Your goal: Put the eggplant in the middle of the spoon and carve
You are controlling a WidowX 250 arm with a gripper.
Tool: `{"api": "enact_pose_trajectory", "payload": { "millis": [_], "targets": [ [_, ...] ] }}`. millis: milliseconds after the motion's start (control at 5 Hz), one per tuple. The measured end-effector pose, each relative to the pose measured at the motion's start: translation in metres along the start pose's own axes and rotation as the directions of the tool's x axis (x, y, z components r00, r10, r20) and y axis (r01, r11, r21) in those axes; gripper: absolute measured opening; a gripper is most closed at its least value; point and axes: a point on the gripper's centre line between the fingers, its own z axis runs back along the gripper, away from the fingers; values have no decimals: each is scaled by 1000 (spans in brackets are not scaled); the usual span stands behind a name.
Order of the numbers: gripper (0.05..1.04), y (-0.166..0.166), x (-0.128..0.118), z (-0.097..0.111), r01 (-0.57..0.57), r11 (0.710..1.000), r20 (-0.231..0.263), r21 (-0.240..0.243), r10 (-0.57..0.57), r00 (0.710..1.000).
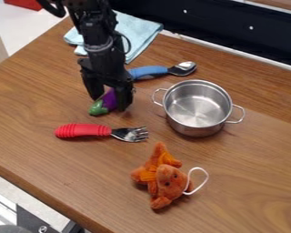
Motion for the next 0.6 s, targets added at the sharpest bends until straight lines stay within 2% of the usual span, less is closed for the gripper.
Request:
{"api": "enact_pose_trajectory", "payload": {
  "millis": [200, 400, 600],
  "targets": [
    [1001, -1, 0, 8, -32, 999, -16, -14, 32, 999],
    [1000, -7, 2, 34, -12, 999, 19, -30, 12, 1000],
    [1000, -24, -7, 38, 62, 998, -3, -14, -62, 998]
  ]
}}
